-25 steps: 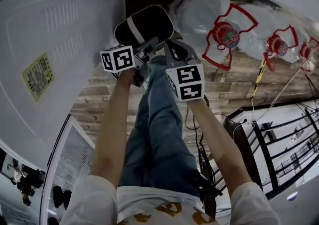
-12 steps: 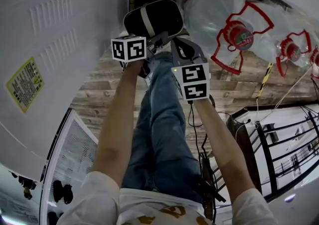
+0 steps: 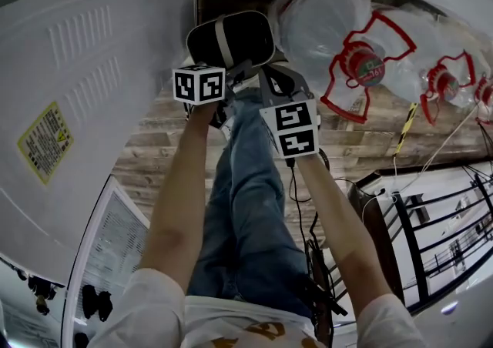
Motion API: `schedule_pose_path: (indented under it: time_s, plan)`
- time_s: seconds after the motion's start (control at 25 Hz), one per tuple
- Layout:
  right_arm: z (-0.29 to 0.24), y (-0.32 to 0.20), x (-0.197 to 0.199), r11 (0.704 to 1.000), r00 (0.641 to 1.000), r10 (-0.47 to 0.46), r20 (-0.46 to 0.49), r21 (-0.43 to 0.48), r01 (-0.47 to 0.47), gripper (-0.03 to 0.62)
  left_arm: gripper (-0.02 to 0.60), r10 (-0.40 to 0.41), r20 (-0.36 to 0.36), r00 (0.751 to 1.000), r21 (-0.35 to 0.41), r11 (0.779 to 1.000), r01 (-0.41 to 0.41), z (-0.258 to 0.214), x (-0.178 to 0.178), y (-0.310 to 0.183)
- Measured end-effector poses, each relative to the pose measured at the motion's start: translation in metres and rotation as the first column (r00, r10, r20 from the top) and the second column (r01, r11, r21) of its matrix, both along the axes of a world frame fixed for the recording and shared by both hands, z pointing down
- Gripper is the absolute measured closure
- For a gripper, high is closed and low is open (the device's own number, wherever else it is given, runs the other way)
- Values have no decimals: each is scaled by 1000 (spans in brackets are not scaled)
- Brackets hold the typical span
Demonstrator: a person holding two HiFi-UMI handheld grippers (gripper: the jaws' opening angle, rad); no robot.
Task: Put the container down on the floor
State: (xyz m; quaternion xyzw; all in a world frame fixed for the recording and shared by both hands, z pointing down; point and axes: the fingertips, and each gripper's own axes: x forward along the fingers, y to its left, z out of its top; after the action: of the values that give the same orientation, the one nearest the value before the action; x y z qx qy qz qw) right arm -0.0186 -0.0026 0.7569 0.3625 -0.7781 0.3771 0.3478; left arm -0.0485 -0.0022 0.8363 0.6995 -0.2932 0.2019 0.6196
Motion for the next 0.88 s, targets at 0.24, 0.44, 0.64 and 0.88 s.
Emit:
schedule_pose_path:
  time_s: [0.24, 0.44, 0.64, 0.88]
  plan:
    - [7, 4, 1, 1000, 1000, -1, 5, -14, 2, 569, 574, -21, 0, 1000, 6, 1000, 21, 12, -8, -1]
    - [11, 12, 1, 1000, 1000, -13, 4, -25, 13, 569, 572, -28, -2, 1000, 33, 999, 28, 8, -8, -7]
    - [12, 6, 8, 1000, 1000, 1, -6, -14, -1, 569, 571, -81, -1, 997, 48, 996, 81, 8, -11, -11]
    - [13, -1, 10, 1000, 1000, 15, -7, -7, -15, 569, 545, -163, 133, 978, 78, 985, 154, 7, -37, -21]
